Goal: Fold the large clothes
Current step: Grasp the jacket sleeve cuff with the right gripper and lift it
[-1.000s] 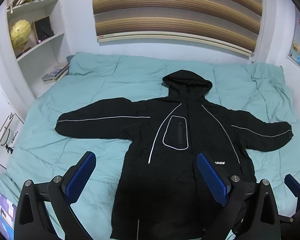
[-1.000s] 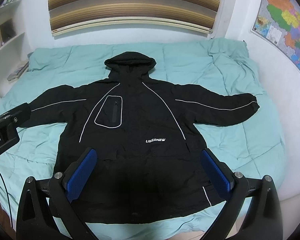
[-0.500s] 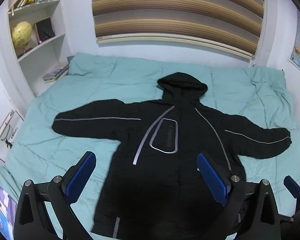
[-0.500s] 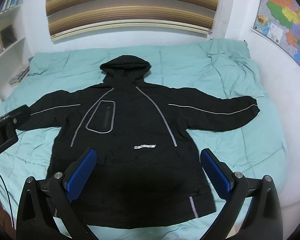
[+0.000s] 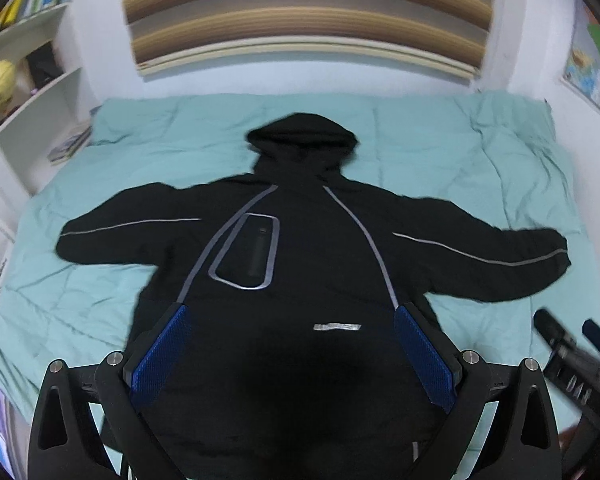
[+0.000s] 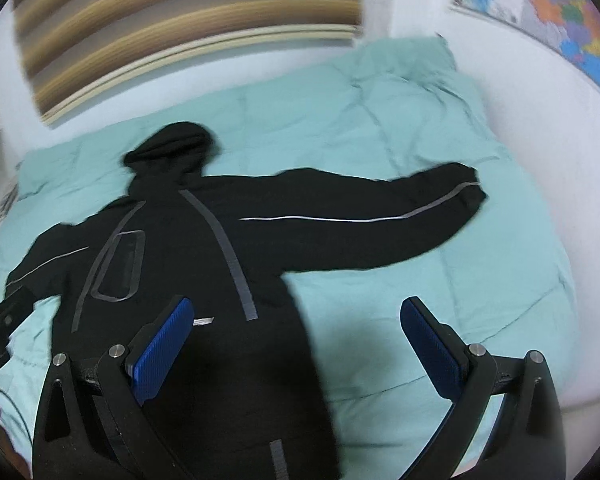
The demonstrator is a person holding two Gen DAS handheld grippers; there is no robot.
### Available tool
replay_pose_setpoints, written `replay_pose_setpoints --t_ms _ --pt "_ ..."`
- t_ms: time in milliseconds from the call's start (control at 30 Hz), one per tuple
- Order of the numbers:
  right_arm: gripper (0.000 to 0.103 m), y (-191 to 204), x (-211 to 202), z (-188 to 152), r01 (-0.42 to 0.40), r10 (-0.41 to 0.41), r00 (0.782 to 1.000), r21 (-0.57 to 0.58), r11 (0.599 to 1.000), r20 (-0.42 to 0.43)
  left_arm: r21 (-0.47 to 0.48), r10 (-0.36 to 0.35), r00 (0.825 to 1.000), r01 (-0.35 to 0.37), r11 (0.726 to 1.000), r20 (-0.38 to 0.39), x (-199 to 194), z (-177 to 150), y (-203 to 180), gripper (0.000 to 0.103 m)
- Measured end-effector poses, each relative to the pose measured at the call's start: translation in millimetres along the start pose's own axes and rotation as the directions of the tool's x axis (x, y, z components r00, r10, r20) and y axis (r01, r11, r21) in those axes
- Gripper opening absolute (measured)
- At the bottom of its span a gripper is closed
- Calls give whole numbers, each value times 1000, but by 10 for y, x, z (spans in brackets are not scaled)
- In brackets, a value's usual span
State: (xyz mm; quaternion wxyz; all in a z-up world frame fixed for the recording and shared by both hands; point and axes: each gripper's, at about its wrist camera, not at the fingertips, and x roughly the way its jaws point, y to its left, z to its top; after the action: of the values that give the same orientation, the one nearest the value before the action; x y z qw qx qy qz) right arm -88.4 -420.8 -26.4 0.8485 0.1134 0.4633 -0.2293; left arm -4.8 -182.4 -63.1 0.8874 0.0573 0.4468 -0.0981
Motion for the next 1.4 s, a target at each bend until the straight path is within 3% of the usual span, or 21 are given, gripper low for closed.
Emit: replay_pose_setpoints --t_ms 233,300,500,800,900,967,1033,1100,1167,1267,1333,1400 --pt "103 -1342 595 286 41 -46 999 189 981 18 83 -37 999 37 996 -2 343 210 -678 101" --pt "96 -1752 852 372 44 -50 999 245 968 17 80 -76 997 76 994 -7 500 300 -813 101" --pt "87 -2599 1680 571 35 -9 998 397 917 -66 42 -138 985 144 989 -107 1235 522 -1142 101" --pt "87 -2979 2462 872 48 -6 995 441 896 -96 137 -139 974 165 977 -177 2383 638 -1713 101" --pt "87 -3097 2699 915 66 -5 993 510 858 -120 183 -147 970 183 966 -193 2743 667 -1922 101" --pt "86 -3142 2819 934 35 27 994 541 840 -107 198 -161 964 204 959 -212 2957 659 -2028 101" --pt "67 -3092 2918 968 5 63 992 538 843 -107 213 -155 955 211 954 -252 3216 638 -2111 101" --pt "39 -2907 2954 1044 -46 110 988 486 873 -104 216 -165 947 228 949 -276 3414 618 -2169 101" --pt "19 -2717 2871 1136 -82 126 989 411 908 -81 207 -188 939 253 945 -288 3487 610 -2209 100" --pt "18 -2537 2584 1251 -113 117 993 326 939 7 203 -222 930 288 936 -293 3554 588 -2266 100" --pt "17 -2552 2531 1262 -37 35 999 317 948 12 220 -225 920 303 927 -320 3632 538 -2332 100" --pt "14 -2731 2624 1202 56 -50 998 375 925 -25 245 -202 917 296 923 -345 3745 460 -2390 100"
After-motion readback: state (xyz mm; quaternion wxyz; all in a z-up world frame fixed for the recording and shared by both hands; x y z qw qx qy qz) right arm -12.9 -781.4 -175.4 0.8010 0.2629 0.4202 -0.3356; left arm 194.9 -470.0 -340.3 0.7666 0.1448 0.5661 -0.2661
